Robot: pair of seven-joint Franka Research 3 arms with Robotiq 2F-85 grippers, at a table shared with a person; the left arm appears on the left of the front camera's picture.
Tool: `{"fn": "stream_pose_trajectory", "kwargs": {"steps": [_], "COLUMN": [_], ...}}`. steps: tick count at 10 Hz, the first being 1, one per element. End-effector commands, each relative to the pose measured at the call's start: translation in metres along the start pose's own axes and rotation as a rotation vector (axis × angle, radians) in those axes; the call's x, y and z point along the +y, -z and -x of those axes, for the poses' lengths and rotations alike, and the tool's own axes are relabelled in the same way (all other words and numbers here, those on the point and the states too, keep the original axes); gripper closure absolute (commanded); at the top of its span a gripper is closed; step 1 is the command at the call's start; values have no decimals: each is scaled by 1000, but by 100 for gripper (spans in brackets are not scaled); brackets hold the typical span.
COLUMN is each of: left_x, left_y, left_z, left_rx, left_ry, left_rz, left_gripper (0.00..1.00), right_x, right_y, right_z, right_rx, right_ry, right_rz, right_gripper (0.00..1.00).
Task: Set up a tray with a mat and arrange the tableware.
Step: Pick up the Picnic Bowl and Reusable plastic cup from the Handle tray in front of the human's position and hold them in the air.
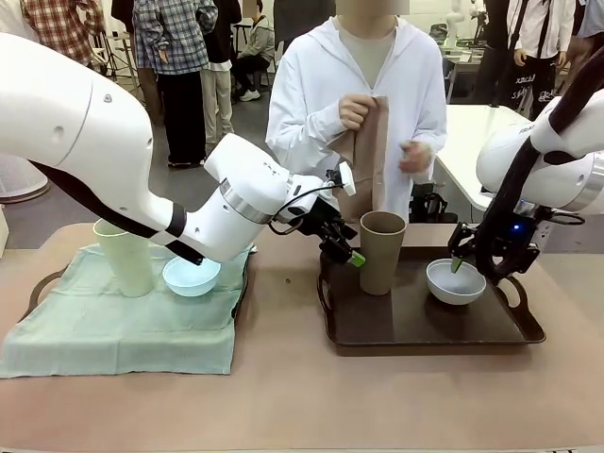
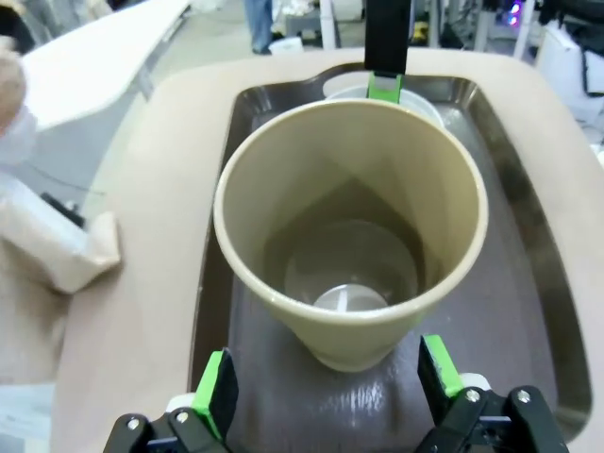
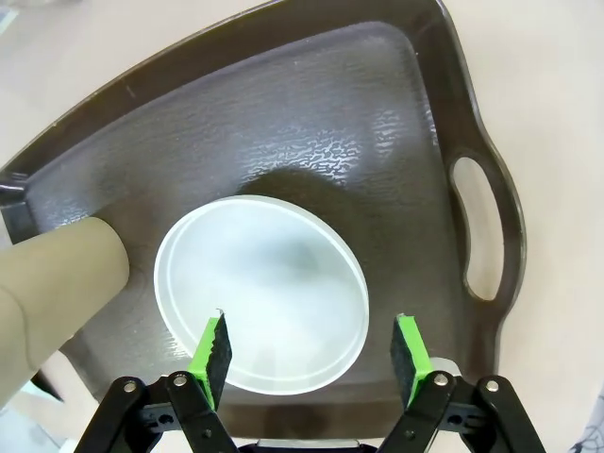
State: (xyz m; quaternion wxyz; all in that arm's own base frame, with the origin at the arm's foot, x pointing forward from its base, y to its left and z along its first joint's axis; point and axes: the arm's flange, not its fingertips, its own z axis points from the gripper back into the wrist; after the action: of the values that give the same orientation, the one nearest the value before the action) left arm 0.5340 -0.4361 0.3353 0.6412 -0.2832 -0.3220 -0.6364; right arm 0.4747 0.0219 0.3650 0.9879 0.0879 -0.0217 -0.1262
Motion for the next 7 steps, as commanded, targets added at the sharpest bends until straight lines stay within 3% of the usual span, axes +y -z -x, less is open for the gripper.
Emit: {"fn": "stream_pose_trajectory", "kwargs": {"steps": [1, 7], "left_x": [2, 3], "left_y": [3, 29], "left_z": [5, 7], "left_rx": [-57, -69], "left_ry": [22, 54], "left_rz": [52, 119], "left_gripper": [0, 0], "right_x": [-7, -7], "right_y": [5, 13], "right_z": [6, 6], "right_rx": [-12, 19], "right_ry": [-20, -29], "right_rz": [-4, -3], "right_gripper": [12, 12]}}
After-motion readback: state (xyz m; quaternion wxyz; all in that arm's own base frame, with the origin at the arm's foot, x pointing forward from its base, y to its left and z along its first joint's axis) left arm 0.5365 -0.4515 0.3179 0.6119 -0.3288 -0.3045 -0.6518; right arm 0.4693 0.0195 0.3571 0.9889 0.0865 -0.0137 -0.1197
